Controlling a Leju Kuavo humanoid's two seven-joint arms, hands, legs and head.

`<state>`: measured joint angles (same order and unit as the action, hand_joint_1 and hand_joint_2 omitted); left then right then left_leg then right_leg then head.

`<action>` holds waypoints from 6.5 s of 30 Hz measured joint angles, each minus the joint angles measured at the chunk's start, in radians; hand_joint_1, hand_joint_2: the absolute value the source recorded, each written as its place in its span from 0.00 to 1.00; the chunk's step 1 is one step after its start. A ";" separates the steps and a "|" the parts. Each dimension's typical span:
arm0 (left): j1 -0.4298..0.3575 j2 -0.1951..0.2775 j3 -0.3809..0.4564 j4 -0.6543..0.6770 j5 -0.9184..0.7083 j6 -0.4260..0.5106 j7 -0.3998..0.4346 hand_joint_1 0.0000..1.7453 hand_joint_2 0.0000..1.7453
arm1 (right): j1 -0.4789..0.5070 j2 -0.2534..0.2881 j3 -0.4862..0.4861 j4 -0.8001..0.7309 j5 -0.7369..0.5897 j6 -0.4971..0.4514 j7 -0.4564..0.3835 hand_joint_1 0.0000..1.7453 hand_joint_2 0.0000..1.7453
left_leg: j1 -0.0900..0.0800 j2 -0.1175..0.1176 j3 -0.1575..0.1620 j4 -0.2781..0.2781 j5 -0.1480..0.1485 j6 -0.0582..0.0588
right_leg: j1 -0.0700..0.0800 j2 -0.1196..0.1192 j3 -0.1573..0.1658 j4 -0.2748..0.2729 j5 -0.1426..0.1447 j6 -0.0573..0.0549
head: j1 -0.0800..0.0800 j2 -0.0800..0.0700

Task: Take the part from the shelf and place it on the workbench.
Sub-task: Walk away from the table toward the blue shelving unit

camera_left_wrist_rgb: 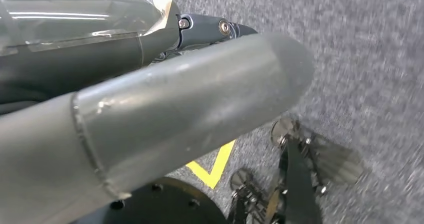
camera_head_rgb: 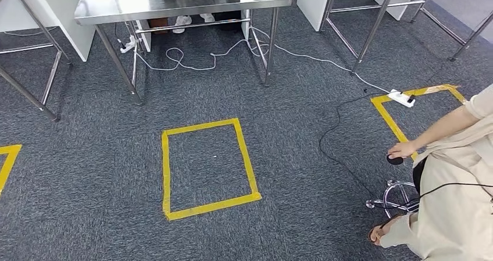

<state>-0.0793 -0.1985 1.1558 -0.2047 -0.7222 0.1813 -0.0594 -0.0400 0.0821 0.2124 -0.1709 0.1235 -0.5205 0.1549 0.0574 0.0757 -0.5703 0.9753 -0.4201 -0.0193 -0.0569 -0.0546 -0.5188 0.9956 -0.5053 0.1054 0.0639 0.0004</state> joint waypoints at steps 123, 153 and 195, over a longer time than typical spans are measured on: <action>0.010 0.000 -0.026 0.006 -0.055 0.015 0.018 0.00 0.00 | 0.000 0.000 -0.031 0.003 -0.017 0.056 0.046 0.00 0.00 | -0.051 0.030 0.054 0.019 -0.072 0.047 | 0.035 -0.018 -0.026 0.007 0.027 -0.053 | -0.002 0.000; 0.011 -0.006 -0.026 0.007 -0.053 0.019 0.022 0.00 0.00 | 0.000 0.003 -0.038 0.004 -0.015 0.059 0.062 0.00 0.00 | -0.052 0.023 0.052 0.010 -0.065 0.053 | 0.032 -0.011 -0.038 0.020 0.024 -0.044 | -0.003 0.000; 0.010 -0.014 -0.025 0.007 -0.052 0.038 0.028 0.00 0.00 | -0.002 -0.005 -0.038 0.005 0.011 0.070 0.082 0.00 0.00 | -0.039 -0.079 -0.066 0.293 -0.197 0.024 | 0.044 0.106 -0.033 -0.001 0.051 -0.115 | -0.013 0.000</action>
<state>-0.0692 -0.2129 1.1309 -0.1976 -0.7740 0.2197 -0.0318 -0.0421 0.0772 0.1747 -0.1659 0.1344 -0.4501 0.2371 0.0183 -0.0036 -0.6362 1.2679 -0.6170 0.0042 -0.0126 0.0519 -0.5514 0.9941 -0.4547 -0.0091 0.0507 0.0004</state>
